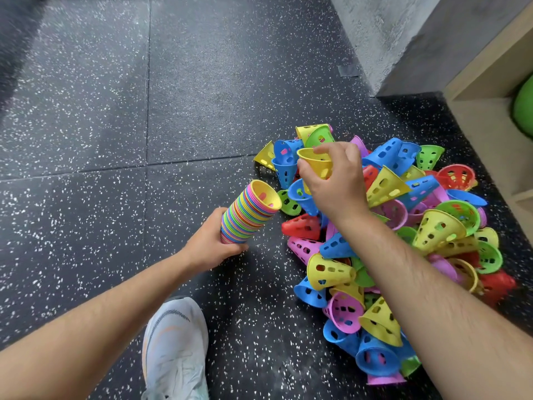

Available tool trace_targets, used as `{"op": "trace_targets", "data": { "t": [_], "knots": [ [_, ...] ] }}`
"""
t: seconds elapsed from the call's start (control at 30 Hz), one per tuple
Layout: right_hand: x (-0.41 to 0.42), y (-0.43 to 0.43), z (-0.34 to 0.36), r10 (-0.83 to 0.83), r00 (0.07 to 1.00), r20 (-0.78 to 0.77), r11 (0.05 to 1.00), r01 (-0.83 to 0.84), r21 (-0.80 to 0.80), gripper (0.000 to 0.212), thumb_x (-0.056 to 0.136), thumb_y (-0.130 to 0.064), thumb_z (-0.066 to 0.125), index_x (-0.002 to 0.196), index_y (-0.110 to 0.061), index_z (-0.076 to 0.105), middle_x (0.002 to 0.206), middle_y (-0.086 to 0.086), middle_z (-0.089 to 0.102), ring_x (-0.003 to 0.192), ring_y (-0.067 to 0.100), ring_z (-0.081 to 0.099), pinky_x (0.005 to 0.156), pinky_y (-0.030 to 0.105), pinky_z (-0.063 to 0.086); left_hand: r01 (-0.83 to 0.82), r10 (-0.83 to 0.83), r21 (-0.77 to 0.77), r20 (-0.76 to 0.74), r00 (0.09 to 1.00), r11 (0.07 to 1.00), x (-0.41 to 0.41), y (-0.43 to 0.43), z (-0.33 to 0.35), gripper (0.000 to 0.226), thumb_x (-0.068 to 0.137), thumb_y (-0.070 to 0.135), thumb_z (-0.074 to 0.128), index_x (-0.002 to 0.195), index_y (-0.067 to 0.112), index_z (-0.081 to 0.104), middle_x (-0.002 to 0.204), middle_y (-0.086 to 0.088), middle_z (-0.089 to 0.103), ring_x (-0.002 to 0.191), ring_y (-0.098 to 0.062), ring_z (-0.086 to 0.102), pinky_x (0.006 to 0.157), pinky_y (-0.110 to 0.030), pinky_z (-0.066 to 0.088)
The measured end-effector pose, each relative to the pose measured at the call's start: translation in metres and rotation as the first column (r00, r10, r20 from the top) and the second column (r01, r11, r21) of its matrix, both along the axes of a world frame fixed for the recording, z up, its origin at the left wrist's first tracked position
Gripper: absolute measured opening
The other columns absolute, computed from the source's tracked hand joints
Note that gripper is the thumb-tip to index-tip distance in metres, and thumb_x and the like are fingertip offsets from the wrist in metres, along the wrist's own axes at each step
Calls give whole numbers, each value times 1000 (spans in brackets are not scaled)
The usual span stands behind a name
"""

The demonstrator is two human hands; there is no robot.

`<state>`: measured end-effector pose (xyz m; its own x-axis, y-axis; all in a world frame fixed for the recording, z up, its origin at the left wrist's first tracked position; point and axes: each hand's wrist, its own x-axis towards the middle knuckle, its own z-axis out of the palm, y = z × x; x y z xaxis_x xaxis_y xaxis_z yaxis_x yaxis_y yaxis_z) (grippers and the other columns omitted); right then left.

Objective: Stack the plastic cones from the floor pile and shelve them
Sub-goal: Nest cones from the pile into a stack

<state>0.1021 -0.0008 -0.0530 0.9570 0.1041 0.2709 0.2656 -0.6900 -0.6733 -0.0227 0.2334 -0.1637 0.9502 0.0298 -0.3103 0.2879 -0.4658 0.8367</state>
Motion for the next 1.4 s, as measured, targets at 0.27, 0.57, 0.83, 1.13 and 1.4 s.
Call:
{"op": "trace_targets", "data": {
  "t": [0.27, 0.57, 0.83, 1.13, 1.4],
  "knots": [
    [-45, 24, -9, 84, 990, -109, 991, -72, 114, 43, 96, -40, 56, 127, -13, 67, 131, 11, 57, 127, 20, 50, 109, 19, 31, 10, -10, 22, 4, 1000, 1000, 0, -1, 1, 71, 71, 28, 89, 127, 26, 46, 113, 11, 57, 103, -11, 62, 92, -34, 52],
    [-72, 35, -21, 266, 904, -333, 963, -267, 45, 61, 92, -51, 62, 144, -22, 50, 139, -5, 54, 132, 13, 38, 114, 26, 28, 3, -3, -8, 10, 1000, 1000, -3, 1, -2, 73, 72, 22, 92, 128, 24, 45, 113, 8, 60, 99, -5, 62, 92, -33, 53],
    [-50, 32, -35, 205, 890, -407, 979, -188, 83, 52, 100, -38, 38, 147, -15, 46, 142, 3, 56, 133, 18, 46, 113, 31, 32, -61, 61, -61, 3, 998, 996, -7, 4, -7, 70, 78, 6, 89, 129, 19, 44, 115, 5, 61, 91, 13, 59, 81, -9, 45],
    [-37, 53, -79, 314, 770, -555, 728, -571, -380, 51, 96, -31, 59, 144, -23, 43, 148, 3, 40, 130, 32, 44, 107, 45, 40, -115, 115, -72, -6, 993, 991, -10, 10, -10, 72, 77, 11, 91, 130, 20, 44, 116, 10, 60, 97, 11, 59, 86, -14, 47],
    [-46, 63, -90, 301, 767, -566, 751, -557, -355, 42, 96, -33, 62, 135, -23, 49, 126, 7, 50, 117, 30, 51, 96, 42, 46, -144, 143, -90, -18, 990, 985, -10, 12, -11, 70, 78, 11, 90, 130, 18, 44, 118, 7, 61, 101, 7, 62, 88, -14, 48]
  ]
}}
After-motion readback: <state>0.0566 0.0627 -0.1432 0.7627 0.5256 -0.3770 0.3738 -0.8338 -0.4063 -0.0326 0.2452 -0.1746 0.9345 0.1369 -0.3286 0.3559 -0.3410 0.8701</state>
